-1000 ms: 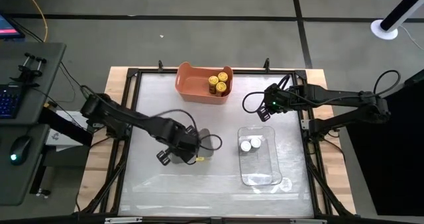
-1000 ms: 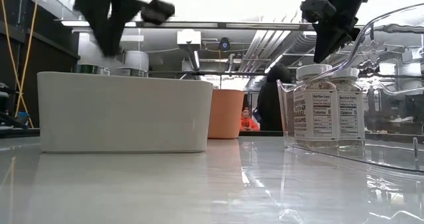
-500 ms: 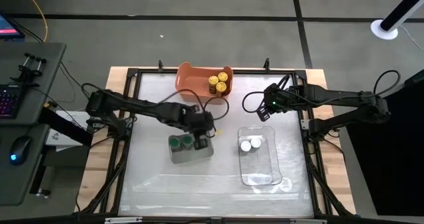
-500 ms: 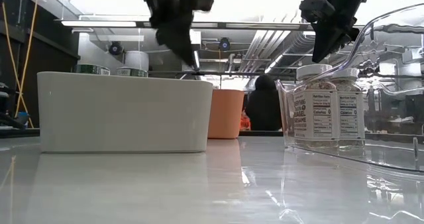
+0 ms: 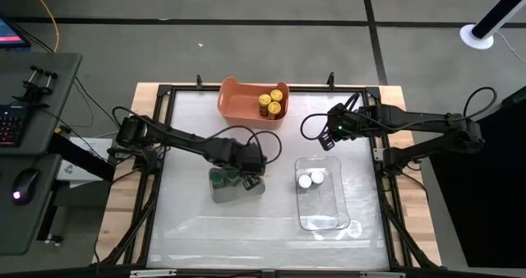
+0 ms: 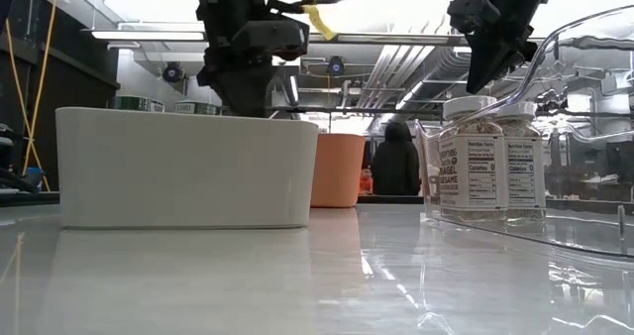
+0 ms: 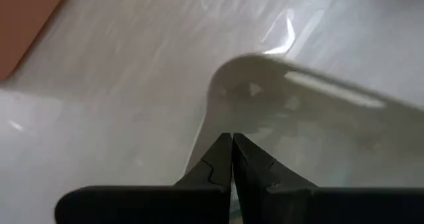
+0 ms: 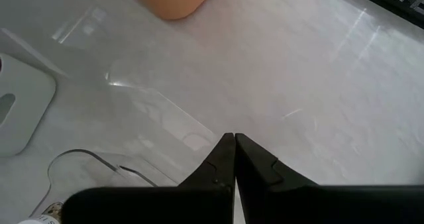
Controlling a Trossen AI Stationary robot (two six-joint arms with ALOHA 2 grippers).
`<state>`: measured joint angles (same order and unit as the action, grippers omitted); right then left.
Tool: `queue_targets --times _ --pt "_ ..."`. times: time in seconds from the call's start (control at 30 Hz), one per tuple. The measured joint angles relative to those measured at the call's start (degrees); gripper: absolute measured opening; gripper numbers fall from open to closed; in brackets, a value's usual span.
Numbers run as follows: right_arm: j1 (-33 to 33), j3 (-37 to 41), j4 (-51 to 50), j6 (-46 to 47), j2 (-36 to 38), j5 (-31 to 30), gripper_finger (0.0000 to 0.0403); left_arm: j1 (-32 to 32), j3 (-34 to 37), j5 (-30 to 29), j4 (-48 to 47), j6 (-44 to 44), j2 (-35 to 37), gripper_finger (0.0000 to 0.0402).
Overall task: Sort spices by type
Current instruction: Adjust the green seasoning bottle in the gray bin
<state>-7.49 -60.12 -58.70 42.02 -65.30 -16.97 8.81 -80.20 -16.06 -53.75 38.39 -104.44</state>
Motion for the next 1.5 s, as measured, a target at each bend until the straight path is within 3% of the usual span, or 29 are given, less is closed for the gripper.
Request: queue_targets --times 0.3,0.67,1.03,1.2,1.37,1.5 --pt "0.0 0.0 0.02 0.07 0.0 0.0 0.0 2.59 0.0 0.15 -2.11 1.84 0.0 0.0" --pt "0.0 0.0 0.04 0.44 0.0 0.0 0.0 5.18 -0.04 1.82 -5.49 -2.62 0.0 0.0" --pt "0.0 0.0 0.07 0.57 0.0 0.0 0.0 4.31 -0.04 2.57 -7.35 -14.44 0.87 0.0" --pt "0.0 0.0 0.06 0.98 0.0 -0.01 0.0 5.57 -0.04 9.05 -9.9 -32.99 2.98 0.0" --pt "-0.02 0.0 0.2 0.57 0.0 -0.02 0.0 7.36 -0.04 10.01 -9.11 -55.76 4.26 0.0" --pt "0.02 0.0 0.19 0.64 0.0 0.0 0.0 7.44 -0.04 8.89 -8.34 -61.56 4.17 0.0"
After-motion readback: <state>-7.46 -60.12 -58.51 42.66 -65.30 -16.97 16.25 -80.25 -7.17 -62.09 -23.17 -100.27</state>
